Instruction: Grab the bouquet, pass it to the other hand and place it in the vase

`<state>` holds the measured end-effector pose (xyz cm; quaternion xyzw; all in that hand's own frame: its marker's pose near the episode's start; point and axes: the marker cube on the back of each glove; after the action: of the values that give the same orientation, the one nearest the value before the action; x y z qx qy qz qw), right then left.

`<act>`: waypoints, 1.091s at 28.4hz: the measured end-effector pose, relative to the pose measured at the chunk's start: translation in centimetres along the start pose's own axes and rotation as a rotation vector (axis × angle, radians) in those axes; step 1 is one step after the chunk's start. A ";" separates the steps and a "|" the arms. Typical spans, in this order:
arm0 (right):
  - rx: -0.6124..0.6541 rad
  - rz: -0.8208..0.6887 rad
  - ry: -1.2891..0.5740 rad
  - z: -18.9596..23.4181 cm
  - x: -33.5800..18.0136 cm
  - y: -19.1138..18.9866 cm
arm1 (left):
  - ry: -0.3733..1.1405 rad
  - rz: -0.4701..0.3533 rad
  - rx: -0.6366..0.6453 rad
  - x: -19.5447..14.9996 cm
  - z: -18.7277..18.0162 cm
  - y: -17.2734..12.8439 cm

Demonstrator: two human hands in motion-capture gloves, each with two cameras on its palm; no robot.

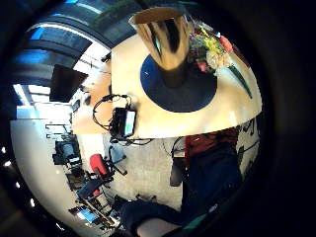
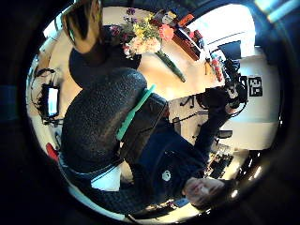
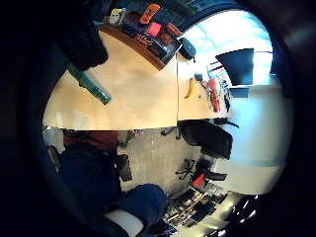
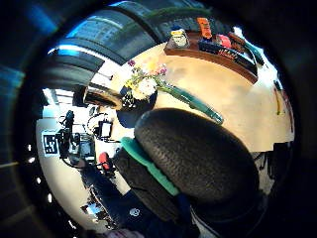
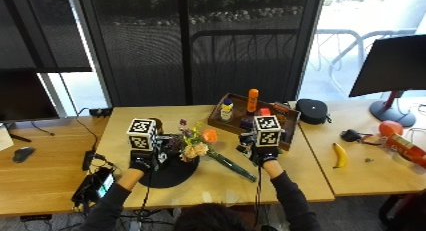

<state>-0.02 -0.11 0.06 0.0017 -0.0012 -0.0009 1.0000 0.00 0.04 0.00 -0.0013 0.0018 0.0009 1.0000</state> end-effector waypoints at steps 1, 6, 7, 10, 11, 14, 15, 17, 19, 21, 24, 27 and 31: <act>0.000 -0.001 -0.001 0.0 0.0 0.0 | 0.002 0.001 -0.001 0.0 0.0 0.0; -0.011 -0.019 0.004 0.2 -0.5 -0.5 | 0.027 0.005 -0.004 0.2 -0.4 0.4; -0.013 -0.020 0.007 0.2 -0.6 -0.6 | 0.031 0.004 -0.003 0.1 -0.3 0.4; -0.017 -0.026 0.005 0.2 -1.0 -0.7 | 0.039 -0.003 -0.003 -0.1 0.0 0.2; -0.018 -0.028 0.002 0.1 -1.2 -0.5 | 0.040 -0.005 -0.004 -0.1 0.1 0.1; -0.016 -0.027 -0.002 -0.3 -1.4 0.1 | 0.038 -0.012 -0.003 -0.2 0.0 0.2; -0.011 -0.024 -0.004 -0.5 -1.4 0.3 | 0.036 -0.012 -0.002 -0.2 -0.1 0.2; 0.001 -0.010 -0.014 -1.0 -1.3 0.8 | 0.036 -0.008 0.003 0.0 -0.4 0.3; 0.010 0.019 -0.037 -1.6 -1.2 1.0 | 0.041 0.002 0.011 0.3 -0.5 0.2; 0.002 0.057 -0.078 -2.2 -1.1 0.7 | 0.042 0.014 0.019 0.6 -0.6 0.1; -0.027 0.118 -0.147 -2.7 -0.8 -0.4 | 0.035 0.035 0.030 1.2 -0.7 0.1; -0.040 0.175 -0.185 -2.4 -1.0 -2.0 | 0.033 0.056 0.036 1.7 -0.8 0.4; -0.070 0.224 -0.208 -0.1 -1.8 -4.0 | 0.027 0.076 0.025 2.1 -0.5 0.7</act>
<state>-1.81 -4.11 -0.11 -0.0332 -0.1051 0.1102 0.9878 2.10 0.79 -0.53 0.0113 0.0153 0.0390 0.9991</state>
